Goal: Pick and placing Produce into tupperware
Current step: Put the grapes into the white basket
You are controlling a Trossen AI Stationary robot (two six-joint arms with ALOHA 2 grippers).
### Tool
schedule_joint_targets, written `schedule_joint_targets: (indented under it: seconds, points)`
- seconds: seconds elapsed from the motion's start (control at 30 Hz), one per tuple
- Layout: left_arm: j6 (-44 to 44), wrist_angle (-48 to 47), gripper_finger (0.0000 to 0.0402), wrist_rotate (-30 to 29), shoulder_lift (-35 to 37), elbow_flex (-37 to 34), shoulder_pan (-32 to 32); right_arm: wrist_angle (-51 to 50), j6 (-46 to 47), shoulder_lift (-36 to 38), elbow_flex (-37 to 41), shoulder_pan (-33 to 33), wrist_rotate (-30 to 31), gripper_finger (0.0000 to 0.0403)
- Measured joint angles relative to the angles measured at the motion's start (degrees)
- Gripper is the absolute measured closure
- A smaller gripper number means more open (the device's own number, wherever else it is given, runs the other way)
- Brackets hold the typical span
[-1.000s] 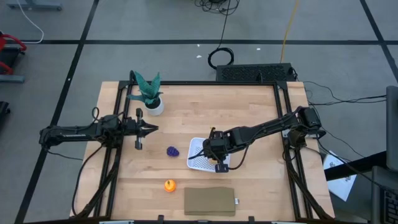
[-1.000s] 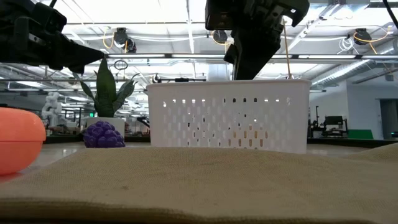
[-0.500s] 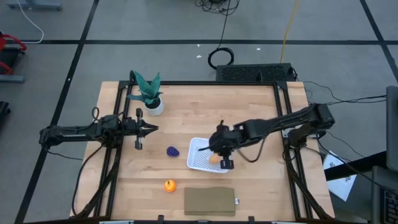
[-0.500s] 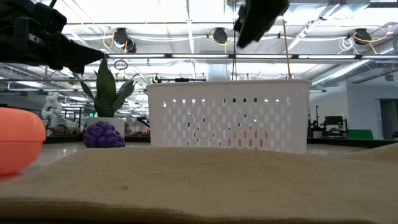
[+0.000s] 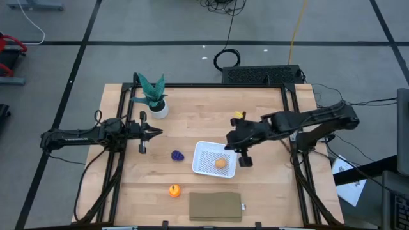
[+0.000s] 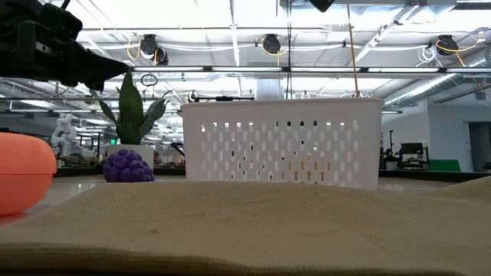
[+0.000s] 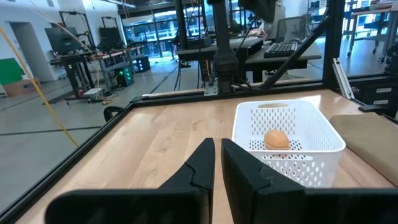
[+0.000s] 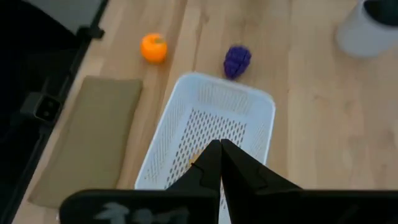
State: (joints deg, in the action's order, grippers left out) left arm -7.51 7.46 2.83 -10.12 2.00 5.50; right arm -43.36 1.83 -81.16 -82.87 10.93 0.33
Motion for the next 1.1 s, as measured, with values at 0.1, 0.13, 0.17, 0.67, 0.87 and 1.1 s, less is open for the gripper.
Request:
schedule_joint_targets:
  seconds: [0.1,0.13,0.17,0.67,0.87,1.1]
  points:
    - [0.0,0.0,0.0371,0.0,0.0,0.0,0.0,1.8,-1.0,2.0,0.0,-0.8,0.4,0.0403]
    - [0.0,0.0,0.0371,0.0,0.0,0.0,0.0,2.4,-1.0,2.6,0.0,-0.9,1.3,0.0403]
    - [0.0,0.0,0.0371,0.0,0.0,0.0,0.0,2.9,-1.0,3.3,0.0,-1.2,2.7,0.0403]
    - [0.1,0.0,0.0371,0.0,0.0,0.0,0.0,1.0,-2.4,13.5,0.0,-2.5,7.6,0.0403]
    - [0.0,-0.2,0.0371,0.0,0.0,0.0,0.0,3.6,-2.9,19.6,3.3,-2.5,7.6,0.0403]
    - [-0.3,-0.4,0.0371,0.0,0.0,0.0,0.0,7.7,-2.8,29.0,13.2,-2.8,11.8,0.0403]
